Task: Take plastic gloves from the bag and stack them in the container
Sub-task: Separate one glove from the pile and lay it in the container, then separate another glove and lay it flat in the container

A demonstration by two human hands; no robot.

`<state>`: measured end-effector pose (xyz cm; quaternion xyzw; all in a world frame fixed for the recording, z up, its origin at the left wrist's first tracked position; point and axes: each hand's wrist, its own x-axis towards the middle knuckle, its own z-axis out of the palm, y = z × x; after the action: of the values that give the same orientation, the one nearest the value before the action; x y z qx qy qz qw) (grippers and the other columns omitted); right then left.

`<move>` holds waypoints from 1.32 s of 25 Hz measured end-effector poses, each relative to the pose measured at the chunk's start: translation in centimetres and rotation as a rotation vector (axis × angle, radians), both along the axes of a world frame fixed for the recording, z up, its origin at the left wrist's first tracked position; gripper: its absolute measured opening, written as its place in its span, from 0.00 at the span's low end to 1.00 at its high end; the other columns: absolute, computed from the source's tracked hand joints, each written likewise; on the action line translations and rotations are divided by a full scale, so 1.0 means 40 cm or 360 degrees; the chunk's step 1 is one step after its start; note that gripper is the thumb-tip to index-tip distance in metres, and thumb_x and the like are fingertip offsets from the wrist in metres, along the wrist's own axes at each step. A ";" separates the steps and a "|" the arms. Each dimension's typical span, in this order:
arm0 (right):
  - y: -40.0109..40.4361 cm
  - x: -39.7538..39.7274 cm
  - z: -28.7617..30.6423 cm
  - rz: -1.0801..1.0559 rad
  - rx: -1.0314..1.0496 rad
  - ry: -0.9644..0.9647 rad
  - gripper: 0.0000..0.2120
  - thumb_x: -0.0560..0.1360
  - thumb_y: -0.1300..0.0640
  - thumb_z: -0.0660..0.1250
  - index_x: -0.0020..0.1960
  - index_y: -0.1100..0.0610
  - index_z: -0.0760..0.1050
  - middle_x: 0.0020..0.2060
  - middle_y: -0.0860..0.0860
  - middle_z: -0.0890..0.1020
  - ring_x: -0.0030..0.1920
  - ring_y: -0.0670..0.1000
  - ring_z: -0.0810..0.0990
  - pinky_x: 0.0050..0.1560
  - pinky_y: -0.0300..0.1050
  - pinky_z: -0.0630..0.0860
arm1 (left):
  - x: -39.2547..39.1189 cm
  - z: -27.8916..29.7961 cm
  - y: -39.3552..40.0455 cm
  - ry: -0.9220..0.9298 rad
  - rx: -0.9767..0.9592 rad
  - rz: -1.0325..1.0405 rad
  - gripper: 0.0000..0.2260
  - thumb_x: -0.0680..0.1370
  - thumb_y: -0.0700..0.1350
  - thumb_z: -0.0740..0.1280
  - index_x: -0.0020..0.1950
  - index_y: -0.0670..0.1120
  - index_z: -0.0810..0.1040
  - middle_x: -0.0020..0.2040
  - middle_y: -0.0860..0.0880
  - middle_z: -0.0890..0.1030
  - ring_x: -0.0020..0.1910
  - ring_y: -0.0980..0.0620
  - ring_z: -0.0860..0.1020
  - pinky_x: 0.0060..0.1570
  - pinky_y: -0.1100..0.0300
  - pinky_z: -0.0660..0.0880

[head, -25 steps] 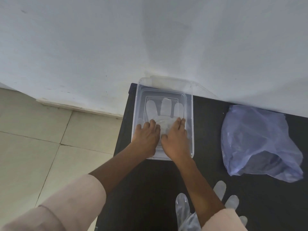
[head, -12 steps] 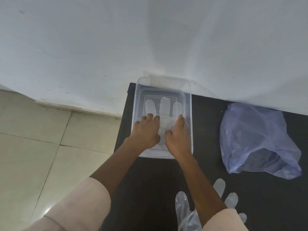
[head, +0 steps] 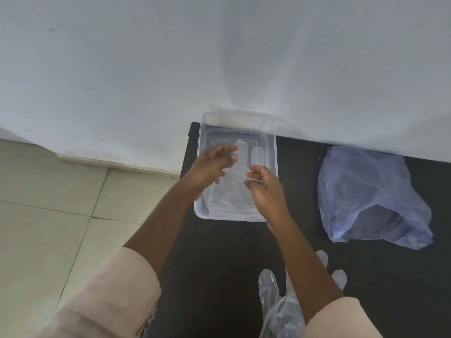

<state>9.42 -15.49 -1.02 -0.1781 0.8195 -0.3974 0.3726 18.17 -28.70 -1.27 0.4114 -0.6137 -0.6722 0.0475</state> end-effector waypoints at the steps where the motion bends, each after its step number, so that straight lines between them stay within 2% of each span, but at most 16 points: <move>1: 0.004 -0.005 0.008 -0.0065 -0.0073 -0.0062 0.14 0.78 0.61 0.64 0.63 0.55 0.74 0.59 0.52 0.81 0.60 0.53 0.79 0.60 0.49 0.77 | 0.004 0.014 -0.002 0.0021 -0.0009 0.0004 0.09 0.77 0.46 0.68 0.56 0.55 0.79 0.58 0.48 0.82 0.57 0.48 0.80 0.62 0.44 0.76; 3: 0.013 -0.015 0.030 -0.0137 -0.0156 -0.0139 0.09 0.77 0.60 0.65 0.57 0.56 0.77 0.53 0.52 0.82 0.55 0.53 0.81 0.52 0.48 0.80 | 0.013 0.043 0.009 0.0027 -0.0049 -0.0020 0.07 0.78 0.45 0.68 0.54 0.55 0.80 0.57 0.46 0.83 0.57 0.46 0.81 0.61 0.44 0.75; 5: 0.031 -0.021 0.059 -0.0158 -0.0218 -0.0187 0.07 0.77 0.60 0.66 0.55 0.57 0.78 0.53 0.53 0.82 0.52 0.52 0.82 0.49 0.45 0.78 | 0.025 0.072 0.042 0.0041 -0.0064 -0.0040 0.07 0.78 0.45 0.67 0.55 0.53 0.80 0.57 0.44 0.83 0.57 0.44 0.81 0.60 0.45 0.75; 8: 0.088 -0.023 0.101 -0.0130 -0.0334 -0.0204 0.08 0.77 0.59 0.66 0.55 0.58 0.79 0.52 0.53 0.83 0.52 0.52 0.82 0.51 0.46 0.79 | 0.047 0.115 0.122 0.0071 -0.0071 -0.0067 0.09 0.79 0.44 0.66 0.58 0.49 0.79 0.57 0.44 0.83 0.55 0.46 0.81 0.58 0.48 0.75; 11: 0.178 -0.014 0.125 -0.0127 -0.0382 -0.0147 0.09 0.78 0.58 0.66 0.57 0.58 0.78 0.54 0.54 0.82 0.53 0.52 0.82 0.55 0.48 0.80 | 0.061 0.143 0.219 0.0067 -0.0112 -0.0081 0.07 0.79 0.44 0.66 0.56 0.51 0.79 0.56 0.45 0.83 0.54 0.47 0.81 0.56 0.51 0.76; 14: 0.307 0.002 0.148 -0.0150 -0.0414 -0.0130 0.09 0.78 0.57 0.65 0.57 0.58 0.78 0.55 0.55 0.82 0.54 0.53 0.82 0.56 0.49 0.80 | 0.077 0.164 0.343 0.0058 -0.0165 -0.0135 0.07 0.79 0.45 0.66 0.56 0.52 0.80 0.54 0.48 0.84 0.53 0.48 0.81 0.58 0.49 0.76; 19: 0.517 0.038 0.158 -0.0145 -0.0353 -0.0189 0.10 0.79 0.55 0.65 0.58 0.57 0.77 0.56 0.53 0.82 0.56 0.53 0.82 0.57 0.50 0.79 | 0.100 0.172 0.554 0.0085 -0.0114 -0.0247 0.10 0.80 0.45 0.65 0.60 0.49 0.79 0.57 0.44 0.83 0.52 0.50 0.81 0.57 0.50 0.75; 24: 0.682 0.088 0.121 -0.0272 -0.0275 -0.0194 0.07 0.78 0.57 0.65 0.54 0.54 0.78 0.51 0.53 0.83 0.52 0.52 0.81 0.44 0.42 0.76 | 0.129 0.135 0.703 0.0018 -0.0048 -0.0315 0.09 0.79 0.44 0.66 0.59 0.48 0.79 0.55 0.44 0.84 0.48 0.51 0.80 0.51 0.53 0.74; 26: 0.731 0.114 0.086 -0.0320 -0.0180 -0.0204 0.04 0.77 0.58 0.65 0.49 0.53 0.78 0.49 0.53 0.82 0.47 0.51 0.80 0.43 0.42 0.75 | 0.151 0.095 0.734 -0.0060 -0.0022 -0.0352 0.10 0.79 0.43 0.66 0.59 0.47 0.80 0.55 0.42 0.83 0.48 0.49 0.79 0.50 0.53 0.74; 28: 0.779 0.149 0.031 -0.0366 0.0057 -0.0210 0.03 0.76 0.58 0.65 0.46 0.55 0.77 0.48 0.55 0.82 0.44 0.51 0.79 0.43 0.45 0.75 | 0.178 0.049 0.752 -0.0144 0.0013 -0.0395 0.10 0.79 0.42 0.66 0.59 0.45 0.80 0.53 0.43 0.83 0.48 0.49 0.79 0.51 0.52 0.74; 30: 0.829 0.195 -0.035 -0.0367 0.0422 -0.0092 0.06 0.74 0.55 0.66 0.47 0.58 0.76 0.47 0.57 0.82 0.43 0.54 0.79 0.42 0.47 0.74 | 0.213 -0.003 0.766 -0.0221 0.0079 -0.0405 0.09 0.79 0.42 0.66 0.58 0.45 0.79 0.50 0.45 0.82 0.46 0.50 0.79 0.51 0.54 0.76; 33: 0.886 0.270 -0.102 -0.0387 0.0854 0.0115 0.16 0.73 0.48 0.68 0.54 0.57 0.73 0.46 0.52 0.78 0.48 0.58 0.80 0.43 0.46 0.71 | 0.276 -0.075 0.790 -0.0285 0.0193 -0.0322 0.08 0.79 0.40 0.66 0.58 0.43 0.79 0.49 0.44 0.81 0.45 0.50 0.78 0.47 0.57 0.74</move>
<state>20.21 19.96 -5.09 0.0125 0.9233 -0.2016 0.3266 29.21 2.92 -4.28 0.4078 -0.6122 -0.6699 -0.1005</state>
